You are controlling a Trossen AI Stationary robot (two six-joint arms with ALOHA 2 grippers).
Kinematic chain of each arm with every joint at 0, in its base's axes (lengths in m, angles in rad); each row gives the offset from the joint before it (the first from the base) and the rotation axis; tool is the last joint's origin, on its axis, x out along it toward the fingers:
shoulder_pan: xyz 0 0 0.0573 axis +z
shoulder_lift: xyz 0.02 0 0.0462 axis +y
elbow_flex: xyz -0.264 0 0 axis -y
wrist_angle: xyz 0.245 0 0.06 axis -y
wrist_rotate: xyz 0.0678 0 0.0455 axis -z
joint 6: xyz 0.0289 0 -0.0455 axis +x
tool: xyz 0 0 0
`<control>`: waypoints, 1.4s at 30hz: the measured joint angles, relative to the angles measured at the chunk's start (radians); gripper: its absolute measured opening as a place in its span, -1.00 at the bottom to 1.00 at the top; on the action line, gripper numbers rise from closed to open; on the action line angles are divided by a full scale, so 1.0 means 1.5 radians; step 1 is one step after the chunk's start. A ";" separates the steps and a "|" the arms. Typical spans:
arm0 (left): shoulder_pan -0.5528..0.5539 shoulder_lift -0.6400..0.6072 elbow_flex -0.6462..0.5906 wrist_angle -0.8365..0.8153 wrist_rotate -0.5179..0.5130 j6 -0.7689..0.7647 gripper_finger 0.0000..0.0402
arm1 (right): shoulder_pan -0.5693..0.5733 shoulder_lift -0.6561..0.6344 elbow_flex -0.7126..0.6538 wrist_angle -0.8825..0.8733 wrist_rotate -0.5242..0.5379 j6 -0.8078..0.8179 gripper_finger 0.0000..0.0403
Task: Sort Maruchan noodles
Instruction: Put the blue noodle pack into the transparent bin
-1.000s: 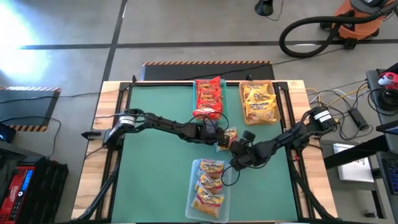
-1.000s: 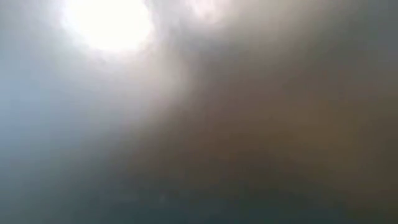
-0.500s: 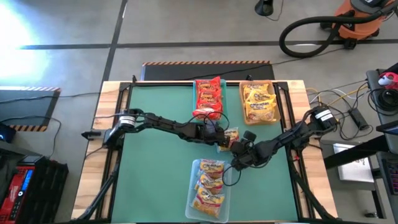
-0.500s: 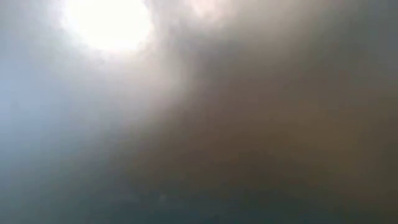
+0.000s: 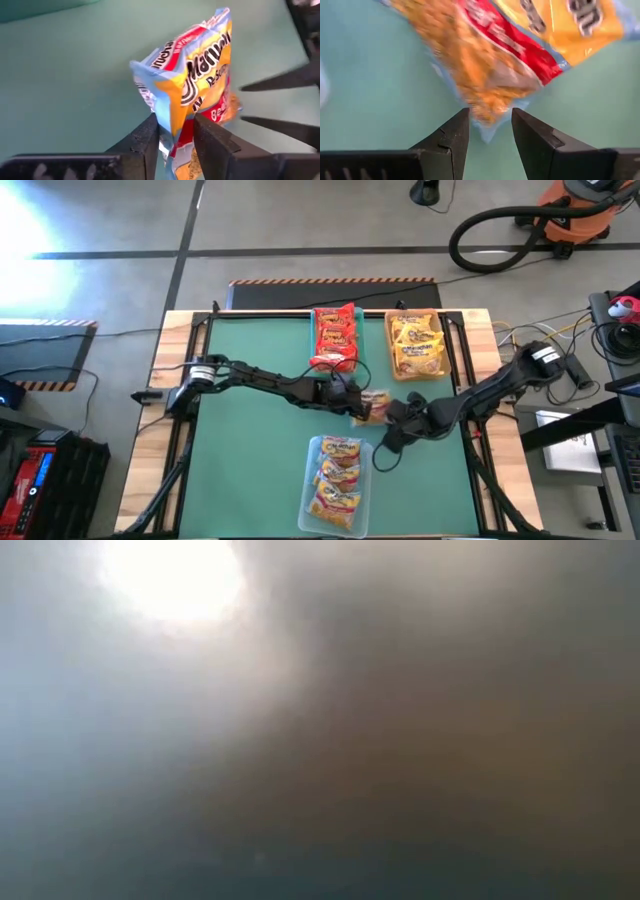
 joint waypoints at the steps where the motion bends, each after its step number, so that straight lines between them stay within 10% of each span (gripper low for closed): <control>1: 0.000 -0.001 0.000 0.006 0.000 0.006 -0.54 | 0.002 0.001 -0.013 0.010 0.001 0.022 -0.31; 24: -0.022 -0.014 0.002 0.079 0.080 0.168 -0.59 | 0.008 0.045 -0.106 0.181 0.103 0.102 -0.31; 42: -0.022 0.003 0.000 0.095 0.040 0.233 0.07 | 0.007 0.099 -0.107 0.200 0.115 0.079 -0.31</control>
